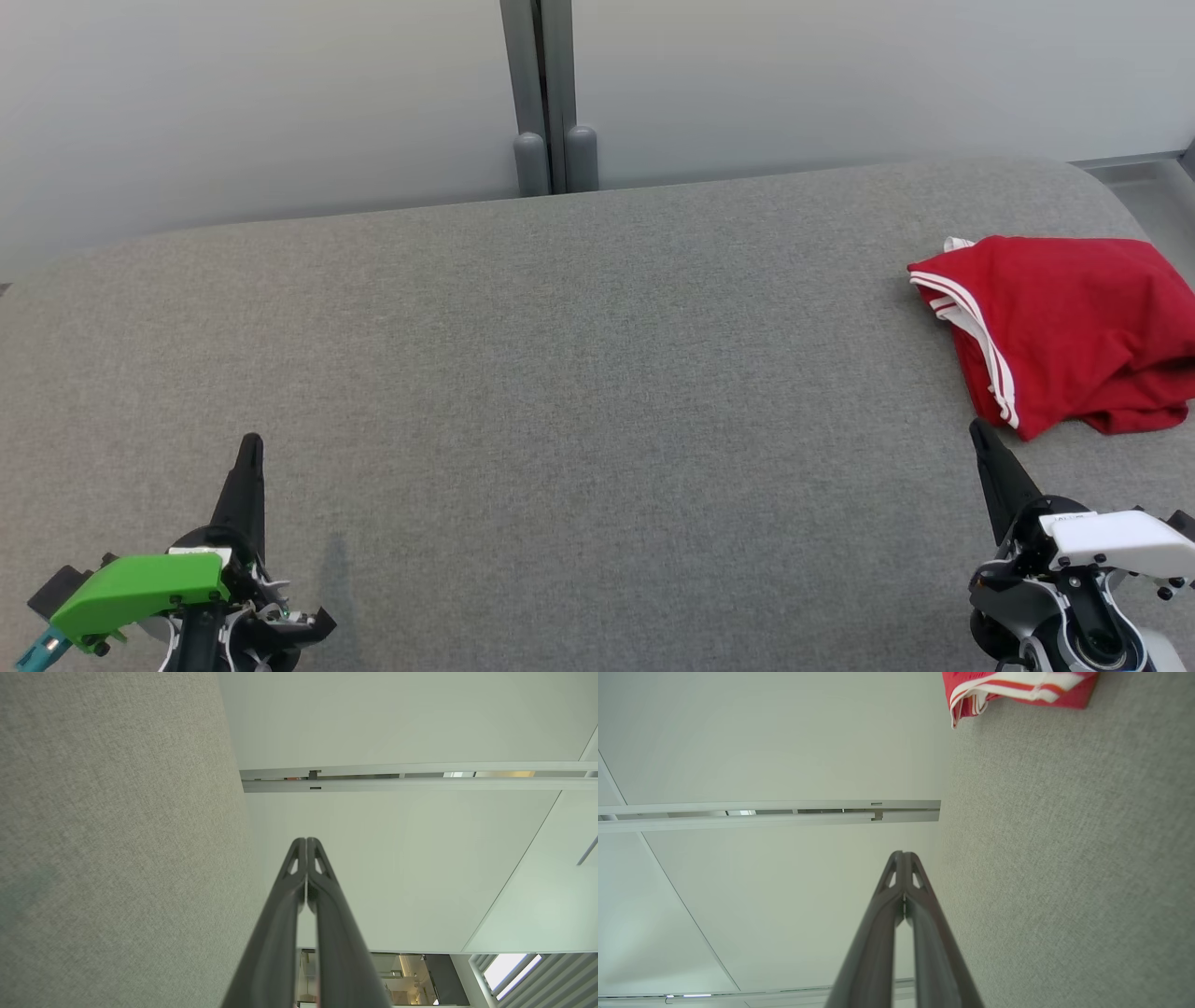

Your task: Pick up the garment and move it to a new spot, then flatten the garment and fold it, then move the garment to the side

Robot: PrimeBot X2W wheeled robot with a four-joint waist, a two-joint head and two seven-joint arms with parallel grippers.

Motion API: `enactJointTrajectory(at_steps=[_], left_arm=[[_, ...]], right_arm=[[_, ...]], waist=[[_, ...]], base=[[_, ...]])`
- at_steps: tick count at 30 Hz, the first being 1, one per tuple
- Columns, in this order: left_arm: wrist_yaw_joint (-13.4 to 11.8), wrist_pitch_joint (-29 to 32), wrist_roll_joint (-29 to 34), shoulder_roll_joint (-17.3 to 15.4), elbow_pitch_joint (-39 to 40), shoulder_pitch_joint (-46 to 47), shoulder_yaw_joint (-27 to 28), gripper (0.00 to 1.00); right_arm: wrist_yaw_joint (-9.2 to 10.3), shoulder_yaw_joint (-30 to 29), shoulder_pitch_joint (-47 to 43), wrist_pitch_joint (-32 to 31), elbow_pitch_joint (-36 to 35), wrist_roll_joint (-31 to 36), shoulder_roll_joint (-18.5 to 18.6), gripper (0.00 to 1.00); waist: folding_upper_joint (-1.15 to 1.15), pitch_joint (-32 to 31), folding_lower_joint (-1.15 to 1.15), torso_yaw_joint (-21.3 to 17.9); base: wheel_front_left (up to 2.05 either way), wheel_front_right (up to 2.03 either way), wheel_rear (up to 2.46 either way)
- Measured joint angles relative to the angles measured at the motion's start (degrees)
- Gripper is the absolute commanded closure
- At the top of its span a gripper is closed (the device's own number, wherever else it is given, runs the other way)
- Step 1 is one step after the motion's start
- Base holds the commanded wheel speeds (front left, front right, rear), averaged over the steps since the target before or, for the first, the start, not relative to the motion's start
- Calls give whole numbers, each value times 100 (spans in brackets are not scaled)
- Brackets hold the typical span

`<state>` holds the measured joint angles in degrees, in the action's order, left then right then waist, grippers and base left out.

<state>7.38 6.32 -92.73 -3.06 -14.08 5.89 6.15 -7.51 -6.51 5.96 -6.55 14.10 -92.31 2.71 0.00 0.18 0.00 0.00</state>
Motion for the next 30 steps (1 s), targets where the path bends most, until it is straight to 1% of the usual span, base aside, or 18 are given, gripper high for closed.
enactJointTrajectory(at_steps=[30], left_arm=[[0, 14, 2, 7, 0, 1, 16, 100]], right_arm=[[0, 0, 1, 0, 0, 0, 0, 100]], waist=[[0, 0, 0, 0]], base=[[0, 0, 0]])
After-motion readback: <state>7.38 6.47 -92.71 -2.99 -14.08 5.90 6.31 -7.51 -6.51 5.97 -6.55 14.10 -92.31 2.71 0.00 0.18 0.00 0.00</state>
